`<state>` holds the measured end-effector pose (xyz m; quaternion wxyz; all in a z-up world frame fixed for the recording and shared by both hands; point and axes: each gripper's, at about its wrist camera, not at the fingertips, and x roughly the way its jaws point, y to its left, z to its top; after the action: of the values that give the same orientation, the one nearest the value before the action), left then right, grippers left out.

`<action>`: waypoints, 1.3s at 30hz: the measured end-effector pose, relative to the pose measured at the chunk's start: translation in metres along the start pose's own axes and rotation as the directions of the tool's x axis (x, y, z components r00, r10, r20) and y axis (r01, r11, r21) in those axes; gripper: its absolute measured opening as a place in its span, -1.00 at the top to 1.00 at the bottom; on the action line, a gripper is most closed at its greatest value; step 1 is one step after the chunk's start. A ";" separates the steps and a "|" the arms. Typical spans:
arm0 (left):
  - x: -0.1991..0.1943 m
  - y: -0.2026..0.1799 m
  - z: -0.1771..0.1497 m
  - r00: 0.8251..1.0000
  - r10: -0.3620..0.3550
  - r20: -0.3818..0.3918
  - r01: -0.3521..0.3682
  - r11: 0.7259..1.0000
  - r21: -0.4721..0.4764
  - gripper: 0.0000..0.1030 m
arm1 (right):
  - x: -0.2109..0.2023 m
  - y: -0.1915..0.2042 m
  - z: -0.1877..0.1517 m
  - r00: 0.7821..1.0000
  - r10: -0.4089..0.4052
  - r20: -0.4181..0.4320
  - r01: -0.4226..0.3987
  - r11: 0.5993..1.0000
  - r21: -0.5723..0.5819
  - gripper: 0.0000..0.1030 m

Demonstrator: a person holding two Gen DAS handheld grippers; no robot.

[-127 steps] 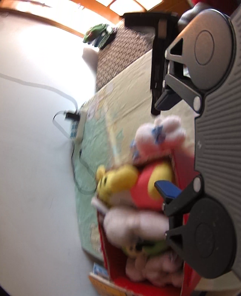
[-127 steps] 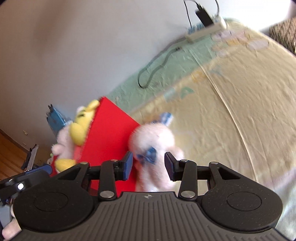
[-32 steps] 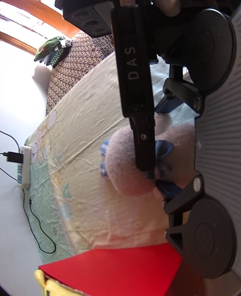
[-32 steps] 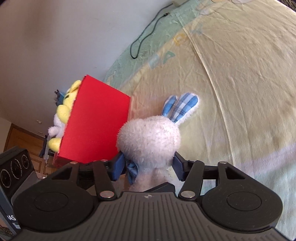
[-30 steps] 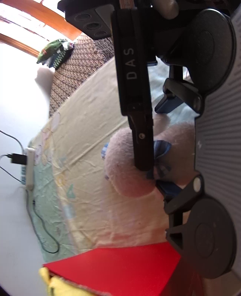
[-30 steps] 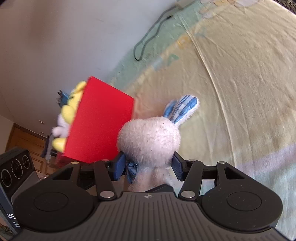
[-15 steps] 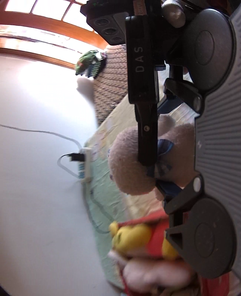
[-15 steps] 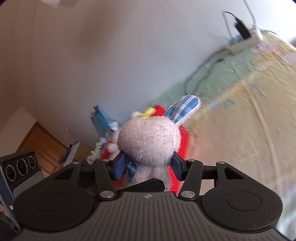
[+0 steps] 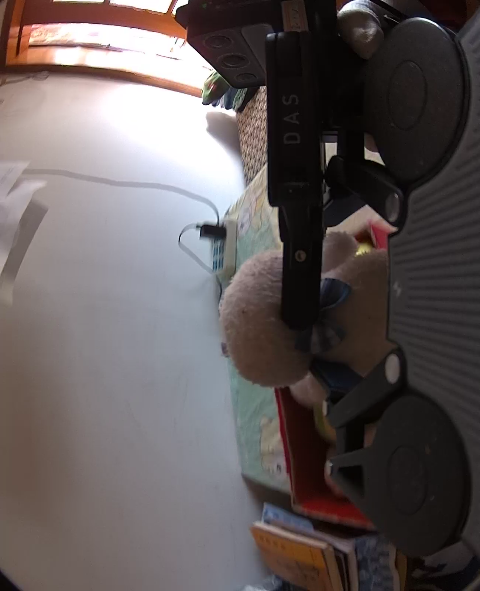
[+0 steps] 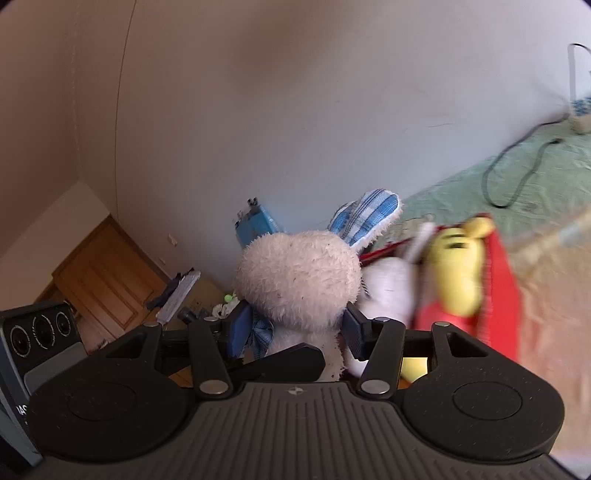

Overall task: Organize objects
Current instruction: 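Carry the pink bunny in the right gripper over the red box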

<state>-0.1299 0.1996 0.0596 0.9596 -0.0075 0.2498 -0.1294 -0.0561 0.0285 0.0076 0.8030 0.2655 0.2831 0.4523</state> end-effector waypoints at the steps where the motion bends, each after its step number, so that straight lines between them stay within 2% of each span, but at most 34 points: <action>1: -0.001 0.009 0.000 1.000 0.009 -0.001 -0.009 1.000 -0.005 -0.48 | 0.009 0.004 0.000 1.000 0.003 -0.004 -0.003 1.000 -0.009 -0.07; 8: 0.003 0.054 -0.007 0.996 0.073 -0.050 -0.074 0.997 -0.023 -0.48 | 0.062 0.018 -0.009 0.998 -0.007 -0.056 0.005 1.000 -0.027 -0.07; 12: 0.016 0.071 -0.010 0.991 0.099 -0.092 -0.102 0.995 -0.020 -0.48 | 0.084 0.027 -0.011 0.995 -0.051 -0.081 0.045 0.997 -0.066 -0.08; 23: 0.055 0.091 -0.020 0.982 0.060 -0.179 -0.066 0.997 -0.026 -0.51 | 0.116 0.019 -0.014 0.972 -0.219 -0.085 0.205 0.968 -0.146 -0.12; 29: 0.055 0.100 -0.026 0.979 0.046 -0.197 -0.053 0.998 -0.029 -0.54 | 0.105 0.012 -0.015 0.971 -0.230 -0.061 0.224 0.970 -0.091 -0.12; 33: 0.048 0.102 -0.029 0.978 0.033 -0.205 -0.041 0.999 -0.036 -0.55 | 0.101 0.011 -0.014 0.976 -0.216 -0.033 0.215 0.976 -0.046 0.00; 35: 0.047 0.100 -0.028 0.978 0.029 -0.207 -0.037 0.999 -0.033 -0.55 | 0.101 0.014 -0.015 0.973 -0.230 -0.025 0.228 0.972 -0.062 0.20; 39: 0.051 0.097 -0.027 0.977 0.020 -0.211 -0.027 0.999 -0.029 -0.55 | 0.111 0.014 -0.017 0.969 -0.240 -0.065 0.236 0.969 -0.070 0.42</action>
<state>-0.0761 0.2823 0.0044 0.9289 -0.0060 0.3523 -0.1142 -0.0284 0.1348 -0.0191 0.8485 0.1879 0.3278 0.3706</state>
